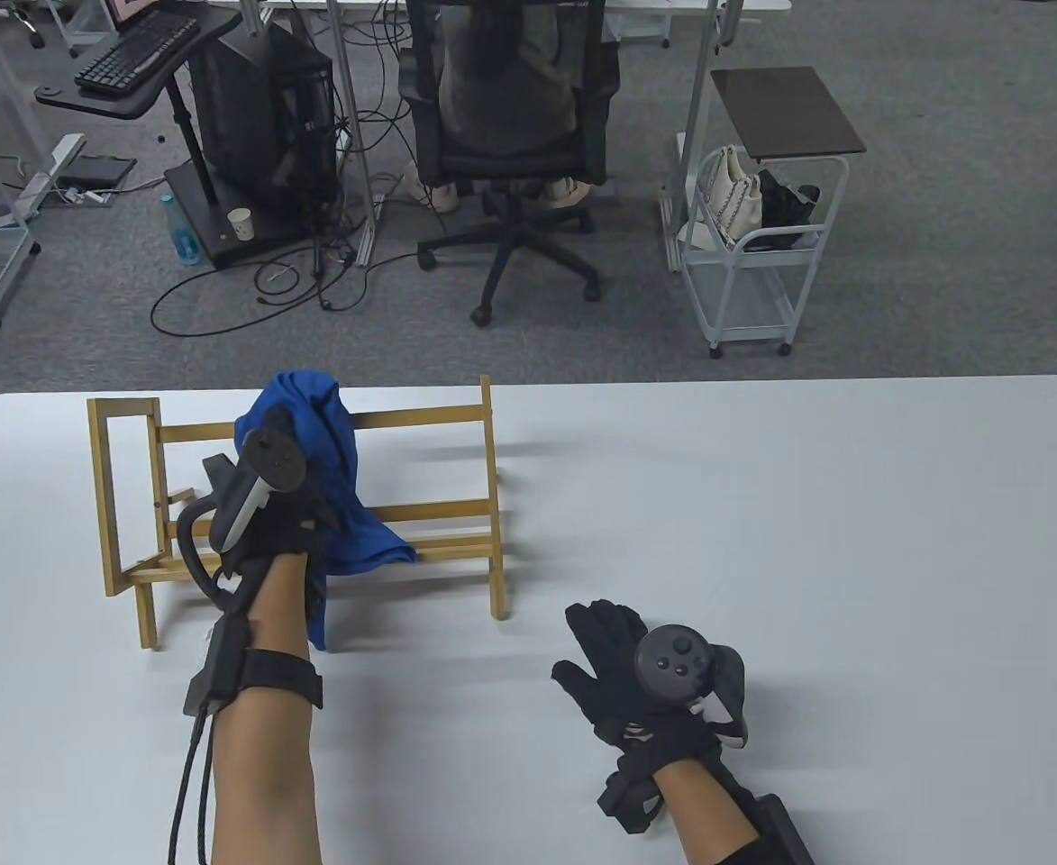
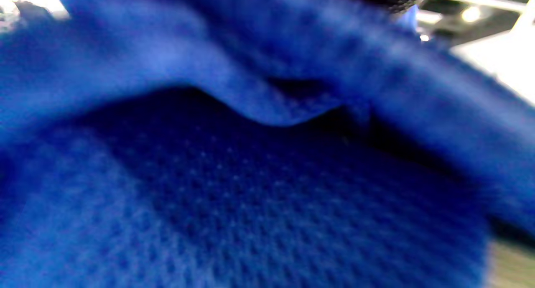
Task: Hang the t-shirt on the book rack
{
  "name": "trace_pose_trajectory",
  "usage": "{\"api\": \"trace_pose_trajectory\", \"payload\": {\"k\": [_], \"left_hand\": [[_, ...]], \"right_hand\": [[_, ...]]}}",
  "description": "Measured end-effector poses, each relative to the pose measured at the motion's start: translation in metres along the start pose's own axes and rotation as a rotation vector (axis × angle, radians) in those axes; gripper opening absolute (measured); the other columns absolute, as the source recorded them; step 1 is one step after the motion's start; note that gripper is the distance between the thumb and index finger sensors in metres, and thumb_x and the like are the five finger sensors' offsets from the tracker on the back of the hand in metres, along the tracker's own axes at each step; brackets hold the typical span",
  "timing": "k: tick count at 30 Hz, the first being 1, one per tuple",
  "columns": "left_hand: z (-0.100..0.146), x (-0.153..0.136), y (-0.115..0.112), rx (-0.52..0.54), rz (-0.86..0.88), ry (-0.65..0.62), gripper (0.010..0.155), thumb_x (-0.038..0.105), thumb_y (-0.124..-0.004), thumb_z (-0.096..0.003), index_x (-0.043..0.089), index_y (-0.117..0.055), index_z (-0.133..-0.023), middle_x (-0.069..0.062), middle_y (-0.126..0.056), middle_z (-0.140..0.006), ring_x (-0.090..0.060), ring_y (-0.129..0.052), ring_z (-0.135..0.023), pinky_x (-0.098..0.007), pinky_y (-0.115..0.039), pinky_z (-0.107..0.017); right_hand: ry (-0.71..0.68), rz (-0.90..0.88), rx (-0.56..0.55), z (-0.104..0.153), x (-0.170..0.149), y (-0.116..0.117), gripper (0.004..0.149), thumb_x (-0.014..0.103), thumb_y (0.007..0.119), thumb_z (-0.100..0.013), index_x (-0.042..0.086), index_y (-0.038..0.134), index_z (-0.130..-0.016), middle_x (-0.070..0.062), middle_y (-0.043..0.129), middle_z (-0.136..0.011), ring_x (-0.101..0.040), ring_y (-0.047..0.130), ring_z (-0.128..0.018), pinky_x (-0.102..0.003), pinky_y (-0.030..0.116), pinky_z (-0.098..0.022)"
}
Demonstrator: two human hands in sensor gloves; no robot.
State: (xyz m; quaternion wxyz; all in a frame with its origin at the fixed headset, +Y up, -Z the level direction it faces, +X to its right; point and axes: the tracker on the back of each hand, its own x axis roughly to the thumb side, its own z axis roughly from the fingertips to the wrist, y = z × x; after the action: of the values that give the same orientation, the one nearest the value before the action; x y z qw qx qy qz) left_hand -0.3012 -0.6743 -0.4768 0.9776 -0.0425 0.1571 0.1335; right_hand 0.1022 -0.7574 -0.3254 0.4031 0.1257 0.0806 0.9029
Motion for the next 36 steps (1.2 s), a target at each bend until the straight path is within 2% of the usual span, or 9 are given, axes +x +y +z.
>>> {"api": "trace_pose_trajectory", "payload": {"k": [4,7,20,27,36], "left_hand": [[0.005,0.001,0.005,-0.013,0.006,-0.023,0.073,0.061,-0.058,-0.0708,0.04,-0.008,-0.12,-0.014,-0.045,-0.125,-0.039,-0.072,-0.107,-0.056,-0.067,-0.076],[0.01,-0.001,0.01,-0.01,0.031,-0.052,0.072,0.063,-0.056,-0.0705,0.04,-0.009,-0.121,-0.014,-0.038,-0.128,-0.042,-0.063,-0.113,-0.06,-0.064,-0.077],[0.038,-0.005,0.023,0.003,-0.016,-0.127,0.07,0.062,-0.055,-0.0703,0.04,-0.014,-0.122,-0.012,-0.041,-0.128,-0.042,-0.058,-0.117,-0.062,-0.061,-0.078],[0.06,-0.001,0.026,0.01,-0.035,-0.196,0.068,0.062,-0.056,-0.0703,0.038,-0.02,-0.123,-0.011,-0.041,-0.128,-0.042,-0.054,-0.119,-0.064,-0.057,-0.079],[0.094,0.006,0.019,-0.002,-0.075,-0.29,0.067,0.062,-0.056,-0.0702,0.036,-0.023,-0.123,-0.012,-0.04,-0.129,-0.043,-0.047,-0.122,-0.067,-0.052,-0.08]], "right_hand": [[-0.008,-0.004,-0.004,0.0,0.001,-0.001,0.065,0.042,0.076,-0.059,0.023,0.047,-0.114,-0.021,0.037,-0.116,-0.05,0.029,-0.107,-0.074,0.035,-0.071],[-0.009,-0.008,-0.008,0.0,0.0,-0.002,0.065,0.042,0.076,-0.059,0.023,0.047,-0.114,-0.021,0.037,-0.116,-0.05,0.029,-0.107,-0.074,0.035,-0.071],[-0.01,-0.011,-0.023,-0.003,0.002,-0.005,0.064,0.042,0.076,-0.06,0.022,0.048,-0.114,-0.021,0.037,-0.116,-0.05,0.029,-0.107,-0.074,0.035,-0.07],[0.007,-0.008,-0.066,-0.006,0.004,-0.016,0.064,0.041,0.076,-0.059,0.021,0.049,-0.114,-0.021,0.038,-0.116,-0.05,0.029,-0.107,-0.074,0.035,-0.071],[0.044,0.009,-0.115,-0.014,0.009,-0.035,0.063,0.04,0.077,-0.059,0.021,0.05,-0.113,-0.021,0.039,-0.116,-0.049,0.029,-0.107,-0.074,0.034,-0.071]]}}
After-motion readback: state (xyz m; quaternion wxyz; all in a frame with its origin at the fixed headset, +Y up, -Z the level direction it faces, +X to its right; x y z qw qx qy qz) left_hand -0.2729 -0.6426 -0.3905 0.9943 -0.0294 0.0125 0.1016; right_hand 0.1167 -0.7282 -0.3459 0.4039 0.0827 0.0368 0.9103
